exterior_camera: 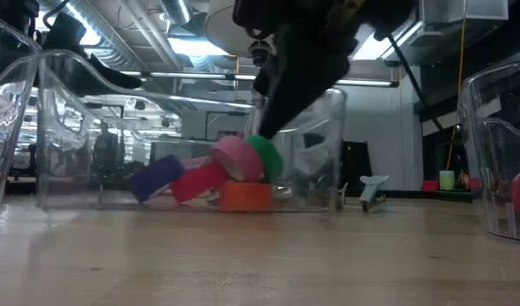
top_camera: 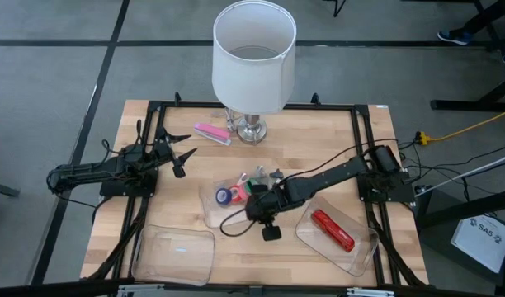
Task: Pick and place Stapler, Stapler remover, tape
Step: Move the top transparent bin to the center of the table
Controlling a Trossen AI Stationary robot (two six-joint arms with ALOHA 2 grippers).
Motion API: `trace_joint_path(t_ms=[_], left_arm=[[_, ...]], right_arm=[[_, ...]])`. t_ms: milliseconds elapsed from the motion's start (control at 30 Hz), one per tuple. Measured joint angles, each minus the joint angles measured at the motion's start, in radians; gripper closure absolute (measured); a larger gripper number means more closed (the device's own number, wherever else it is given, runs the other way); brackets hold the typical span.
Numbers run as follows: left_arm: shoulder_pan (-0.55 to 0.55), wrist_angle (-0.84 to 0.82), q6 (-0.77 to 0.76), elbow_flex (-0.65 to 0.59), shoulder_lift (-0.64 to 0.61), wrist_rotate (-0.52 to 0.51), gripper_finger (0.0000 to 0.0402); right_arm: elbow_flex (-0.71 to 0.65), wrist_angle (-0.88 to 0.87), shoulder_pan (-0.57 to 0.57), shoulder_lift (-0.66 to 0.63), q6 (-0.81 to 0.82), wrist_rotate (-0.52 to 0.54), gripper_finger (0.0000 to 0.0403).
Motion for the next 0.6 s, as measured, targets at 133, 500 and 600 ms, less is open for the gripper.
trace_joint_path(t_ms=[133,500,600], left_arm=[[0.0,0.0,0.0,0.0,0.0,0.0,0.0162],[0.0,0.0,0.0,0.0,0.0,0.0,0.0162],[0.0,0.0,0.0,0.0,0.0,0.0,0.0162]], right_arm=[[0.0,0.051,-0.028,0.0,-0.032,0.001,0.0399],[-0.001,0.097,-0.103,0.008,-0.008,0.053,0.0397],[-0.002,0.119,-0.123,0.021,-0.041,0.055,0.0397]])
